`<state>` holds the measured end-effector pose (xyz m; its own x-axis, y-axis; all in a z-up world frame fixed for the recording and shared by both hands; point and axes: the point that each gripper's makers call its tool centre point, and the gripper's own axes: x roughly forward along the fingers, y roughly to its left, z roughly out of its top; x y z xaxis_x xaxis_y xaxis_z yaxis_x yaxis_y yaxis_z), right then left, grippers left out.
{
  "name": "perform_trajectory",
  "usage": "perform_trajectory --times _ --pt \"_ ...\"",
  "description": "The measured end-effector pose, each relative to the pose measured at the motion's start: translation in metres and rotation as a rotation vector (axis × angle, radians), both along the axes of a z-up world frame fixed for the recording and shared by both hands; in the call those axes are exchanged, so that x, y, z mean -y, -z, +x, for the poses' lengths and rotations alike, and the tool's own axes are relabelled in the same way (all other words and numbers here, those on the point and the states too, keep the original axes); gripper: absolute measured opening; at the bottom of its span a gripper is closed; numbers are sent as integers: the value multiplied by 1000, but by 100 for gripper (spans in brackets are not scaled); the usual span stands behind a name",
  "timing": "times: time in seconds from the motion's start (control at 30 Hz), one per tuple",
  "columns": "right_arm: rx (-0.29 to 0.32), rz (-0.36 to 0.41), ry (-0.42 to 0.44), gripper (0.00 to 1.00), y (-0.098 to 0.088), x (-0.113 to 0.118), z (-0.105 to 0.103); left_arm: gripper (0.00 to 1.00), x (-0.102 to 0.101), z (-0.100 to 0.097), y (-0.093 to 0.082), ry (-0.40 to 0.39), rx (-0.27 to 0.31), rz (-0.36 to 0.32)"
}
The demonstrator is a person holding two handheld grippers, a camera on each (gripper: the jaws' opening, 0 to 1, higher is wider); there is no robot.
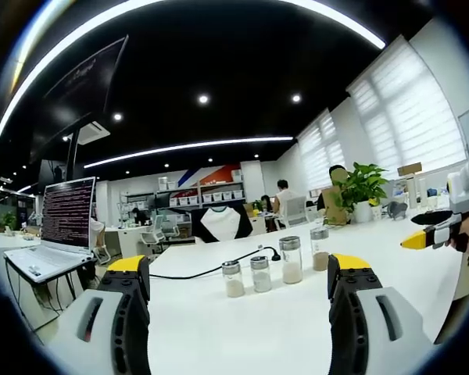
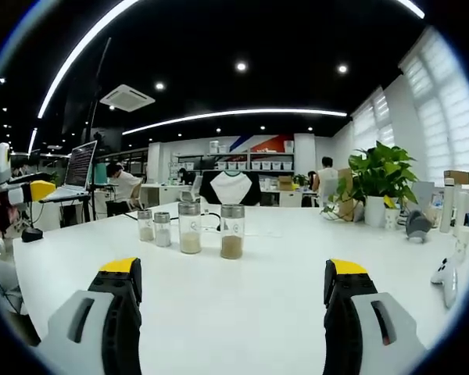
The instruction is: Rotate the seasoning bottle until the label or dispensing opening points toward the visible target arrow and the bottle remains upright within the marked orientation range
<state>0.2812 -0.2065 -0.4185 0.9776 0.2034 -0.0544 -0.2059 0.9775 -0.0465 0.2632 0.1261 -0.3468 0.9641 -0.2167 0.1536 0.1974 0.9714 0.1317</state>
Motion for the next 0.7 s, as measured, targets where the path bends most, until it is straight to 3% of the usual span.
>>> perform_trajectory --times 0.27,0.37,0.7 --pt "-2 12 0 100 0 -1 1 100 3 0 2 7 -5 -3" --pt "-11 55 3 100 0 1 2 100 4 0 2 10 -6 2" --pt "2 45 -12 100 -9 -2 6 100 4 -3 0 8 0 7"
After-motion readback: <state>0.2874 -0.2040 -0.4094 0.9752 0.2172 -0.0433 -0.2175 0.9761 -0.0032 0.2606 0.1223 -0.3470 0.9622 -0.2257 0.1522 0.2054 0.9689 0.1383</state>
